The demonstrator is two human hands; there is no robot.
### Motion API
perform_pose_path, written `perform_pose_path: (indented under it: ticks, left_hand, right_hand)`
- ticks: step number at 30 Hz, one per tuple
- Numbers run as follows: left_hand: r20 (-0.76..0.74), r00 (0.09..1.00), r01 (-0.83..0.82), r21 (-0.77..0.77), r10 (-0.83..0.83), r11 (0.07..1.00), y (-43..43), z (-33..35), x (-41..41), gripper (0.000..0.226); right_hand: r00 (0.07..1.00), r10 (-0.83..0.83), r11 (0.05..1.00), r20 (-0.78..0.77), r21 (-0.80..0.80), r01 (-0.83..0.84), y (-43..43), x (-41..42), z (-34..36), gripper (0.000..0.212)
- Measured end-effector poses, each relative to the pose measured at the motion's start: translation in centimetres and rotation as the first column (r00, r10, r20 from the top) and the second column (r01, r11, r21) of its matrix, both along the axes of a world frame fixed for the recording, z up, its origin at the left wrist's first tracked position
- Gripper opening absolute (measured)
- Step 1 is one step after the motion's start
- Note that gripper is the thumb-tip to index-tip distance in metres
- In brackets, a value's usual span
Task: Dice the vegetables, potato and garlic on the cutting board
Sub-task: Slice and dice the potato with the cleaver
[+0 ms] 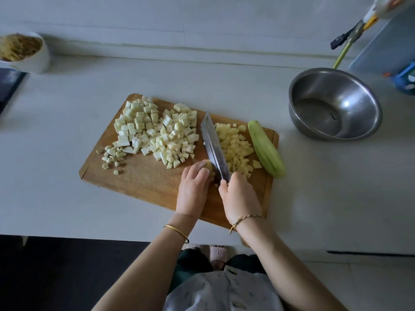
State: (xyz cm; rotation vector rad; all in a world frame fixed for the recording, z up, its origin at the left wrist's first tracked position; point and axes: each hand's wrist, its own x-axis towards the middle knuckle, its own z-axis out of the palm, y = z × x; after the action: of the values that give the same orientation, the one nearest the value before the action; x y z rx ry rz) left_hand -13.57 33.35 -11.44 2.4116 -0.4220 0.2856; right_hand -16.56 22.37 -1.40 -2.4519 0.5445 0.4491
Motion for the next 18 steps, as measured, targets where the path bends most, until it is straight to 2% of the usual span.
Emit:
perform_pose_path:
  ticks: [6, 10, 18]
  left_hand:
    - [-0.025, 1.000, 0.005, -0.002, -0.005, 1.000, 0.0, 0.3, 0.1, 0.025]
    - [-0.086, 0.996, 0.001, -0.035, -0.004, 0.999, 0.2, 0.5, 0.5, 0.008]
    - [-0.145, 0.986, 0.073, -0.053, -0.080, 0.996, 0.4, 1.1, 1.4, 0.013]
  right_hand:
    - [0.990, -0.133, 0.983, -0.036, 0.126, 0.137, -0.2, 0.4, -0.8, 0.026]
    - [0.967, -0.250, 0.933, -0.048, 0.254, 0.254, -0.5, 0.3, -1.0, 0.026]
    - [0.959, -0.262, 0.944, 0.112, 0.236, 0.230, -0.7, 0.4, -0.1, 0.027]
